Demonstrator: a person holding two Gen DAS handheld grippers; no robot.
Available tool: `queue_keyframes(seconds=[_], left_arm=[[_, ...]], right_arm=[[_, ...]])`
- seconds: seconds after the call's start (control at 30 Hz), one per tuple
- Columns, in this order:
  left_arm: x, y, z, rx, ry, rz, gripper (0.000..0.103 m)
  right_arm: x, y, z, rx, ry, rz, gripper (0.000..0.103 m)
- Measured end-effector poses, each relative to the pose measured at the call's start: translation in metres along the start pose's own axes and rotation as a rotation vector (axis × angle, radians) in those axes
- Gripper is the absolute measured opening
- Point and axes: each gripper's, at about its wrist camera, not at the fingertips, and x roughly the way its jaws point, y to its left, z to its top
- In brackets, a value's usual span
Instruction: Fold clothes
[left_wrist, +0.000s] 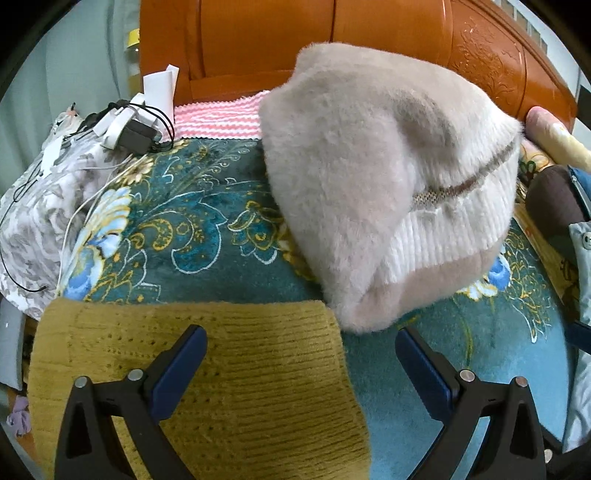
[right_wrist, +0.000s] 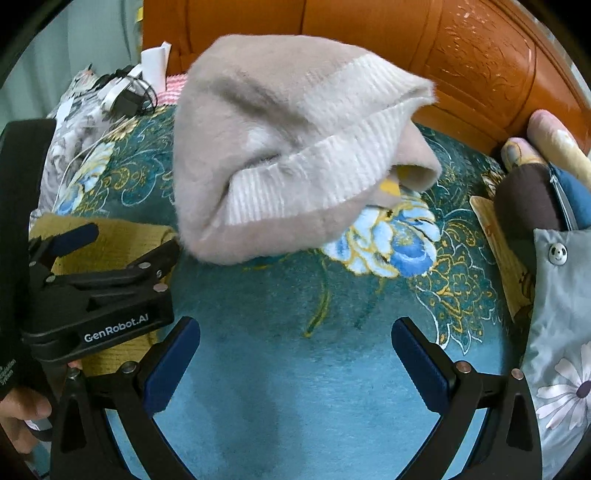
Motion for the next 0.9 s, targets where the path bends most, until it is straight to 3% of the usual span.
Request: queue_keyframes(seconds=[0.9], left_arm=[[-0.001,0.006,0.001,-0.007,0.028,-0.034,0.103]], right_arm=[[0.004,0.021,0.001,-0.068,0.029,-0.015,0.103]])
